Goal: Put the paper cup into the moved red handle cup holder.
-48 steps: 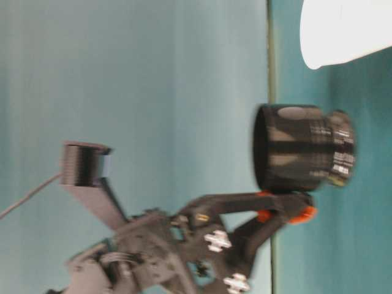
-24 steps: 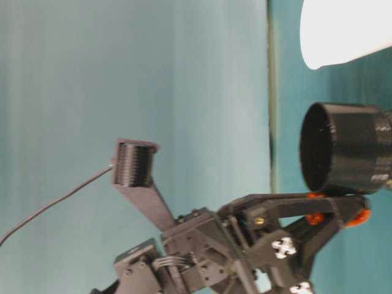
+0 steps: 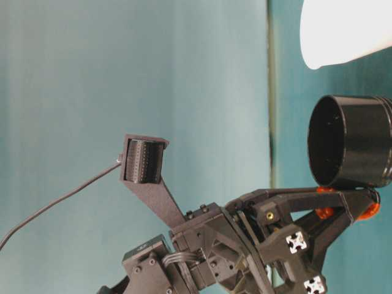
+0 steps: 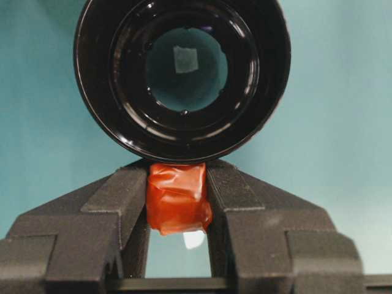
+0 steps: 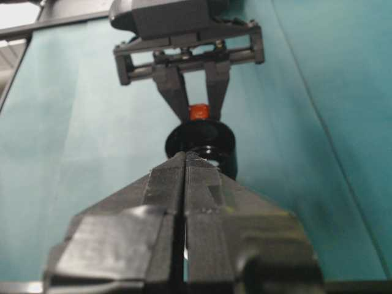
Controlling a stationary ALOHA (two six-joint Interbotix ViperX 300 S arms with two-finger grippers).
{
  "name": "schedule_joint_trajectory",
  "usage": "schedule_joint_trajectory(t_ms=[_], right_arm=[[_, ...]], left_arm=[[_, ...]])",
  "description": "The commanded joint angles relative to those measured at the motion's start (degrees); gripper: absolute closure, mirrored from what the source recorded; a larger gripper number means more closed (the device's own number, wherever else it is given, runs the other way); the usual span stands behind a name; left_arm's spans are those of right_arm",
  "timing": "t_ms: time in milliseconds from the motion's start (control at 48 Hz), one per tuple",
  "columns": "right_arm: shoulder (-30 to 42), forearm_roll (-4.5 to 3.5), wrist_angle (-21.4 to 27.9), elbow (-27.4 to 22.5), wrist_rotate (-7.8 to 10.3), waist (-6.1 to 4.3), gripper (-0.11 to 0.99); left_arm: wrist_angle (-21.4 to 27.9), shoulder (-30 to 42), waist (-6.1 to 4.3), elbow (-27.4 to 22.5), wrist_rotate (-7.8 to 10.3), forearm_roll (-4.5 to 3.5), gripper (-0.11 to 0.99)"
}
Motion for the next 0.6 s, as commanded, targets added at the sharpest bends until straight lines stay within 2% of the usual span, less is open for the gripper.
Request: schedule_joint_trajectory(t_ms=[0, 584], right_arm=[[0.35, 0.09, -0.35, -1.14, 0.44, -0.09, 0.98], [0.35, 0.09, -0.35, -1.14, 0.44, -0.09, 0.98]], left_arm=[[-0.79, -0.18, 0.09, -0.26, 0.0, 0.09, 0.6], [-0.88, 0.88, 0.26, 0.0, 0.0, 0.09, 0.6]])
